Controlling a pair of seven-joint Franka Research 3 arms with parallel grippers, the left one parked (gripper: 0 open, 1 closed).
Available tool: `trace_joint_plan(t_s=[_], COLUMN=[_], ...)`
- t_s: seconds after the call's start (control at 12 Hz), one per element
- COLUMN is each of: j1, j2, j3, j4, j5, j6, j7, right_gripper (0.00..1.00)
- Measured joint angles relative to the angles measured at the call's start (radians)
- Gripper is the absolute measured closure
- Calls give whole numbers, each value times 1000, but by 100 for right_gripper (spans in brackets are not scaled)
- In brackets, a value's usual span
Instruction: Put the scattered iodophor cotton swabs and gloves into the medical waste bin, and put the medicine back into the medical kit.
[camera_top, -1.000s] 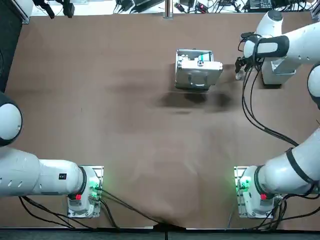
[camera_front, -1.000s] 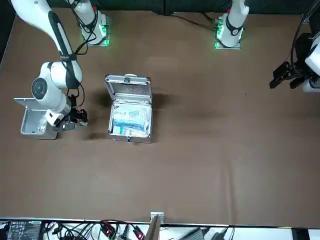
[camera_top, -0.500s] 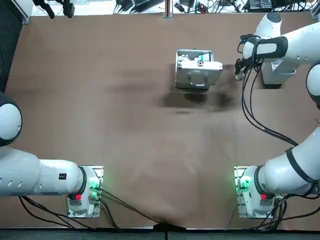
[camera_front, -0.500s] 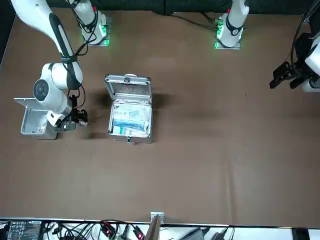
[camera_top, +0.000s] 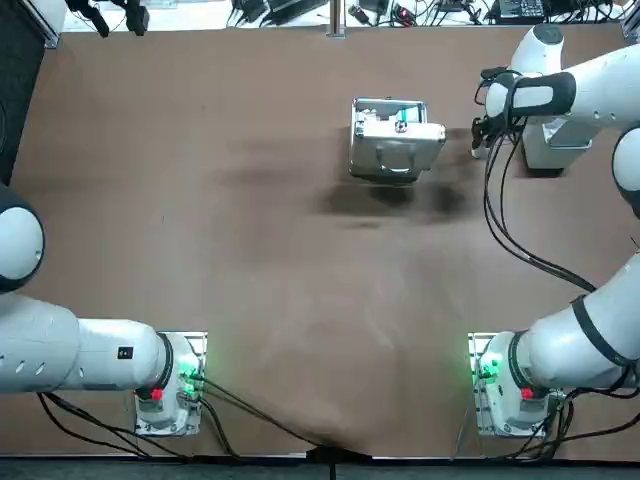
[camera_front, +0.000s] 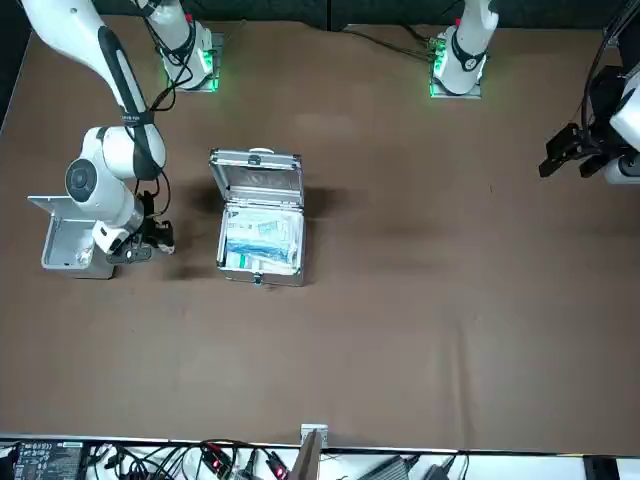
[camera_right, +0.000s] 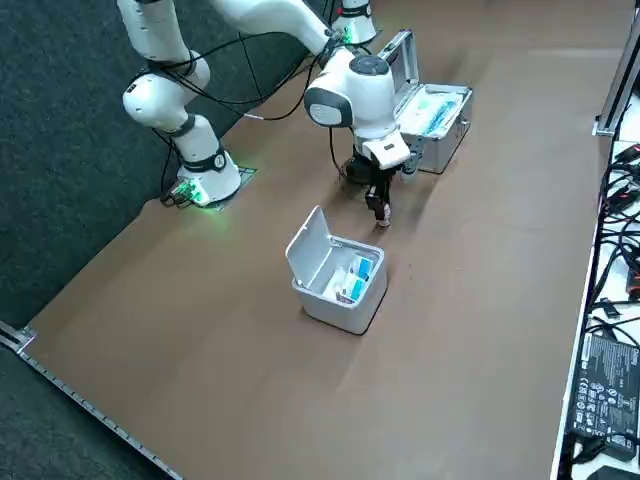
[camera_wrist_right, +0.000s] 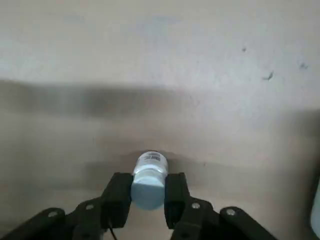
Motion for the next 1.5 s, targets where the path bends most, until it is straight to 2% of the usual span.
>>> trace_joint_plan(t_s=[0.33, 0.5, 0.58, 0.83, 1.08, 1.5], j1=[44, 87, 139, 210, 275, 398], j2=[-8, -18, -25, -25, -19, 25], j3=[3, 6, 7, 9, 8, 9], j4=[78, 163, 265, 369, 437, 480], j5=[0, 1, 2, 35, 106, 110], j6=[-32, -126, -233, -288, -322, -340], j7=[60, 105, 175, 248, 304, 428], right_gripper=[62, 62, 62, 62, 62, 62])
